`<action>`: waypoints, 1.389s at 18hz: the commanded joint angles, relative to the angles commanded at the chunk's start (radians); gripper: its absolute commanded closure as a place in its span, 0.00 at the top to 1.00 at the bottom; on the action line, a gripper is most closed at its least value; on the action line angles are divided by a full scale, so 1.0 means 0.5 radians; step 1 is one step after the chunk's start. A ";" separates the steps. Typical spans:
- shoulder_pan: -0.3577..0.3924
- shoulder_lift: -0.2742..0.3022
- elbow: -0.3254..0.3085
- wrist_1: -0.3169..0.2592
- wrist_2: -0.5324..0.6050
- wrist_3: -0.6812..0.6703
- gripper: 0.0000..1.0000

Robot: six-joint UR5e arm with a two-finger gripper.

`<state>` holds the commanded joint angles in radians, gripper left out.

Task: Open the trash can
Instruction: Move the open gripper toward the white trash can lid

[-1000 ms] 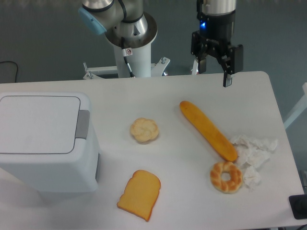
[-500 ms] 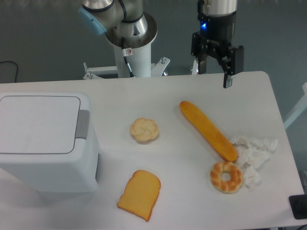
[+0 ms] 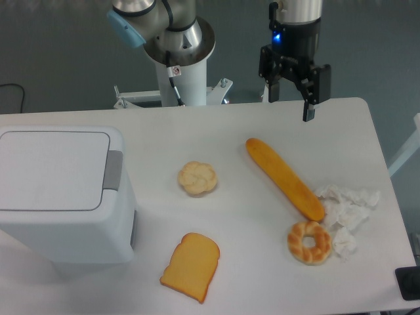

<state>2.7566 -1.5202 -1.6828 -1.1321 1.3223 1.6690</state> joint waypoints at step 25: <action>-0.150 -0.067 0.120 0.009 -0.015 -0.521 1.00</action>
<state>2.6814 -1.5539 -1.6230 -1.1275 1.3146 1.4082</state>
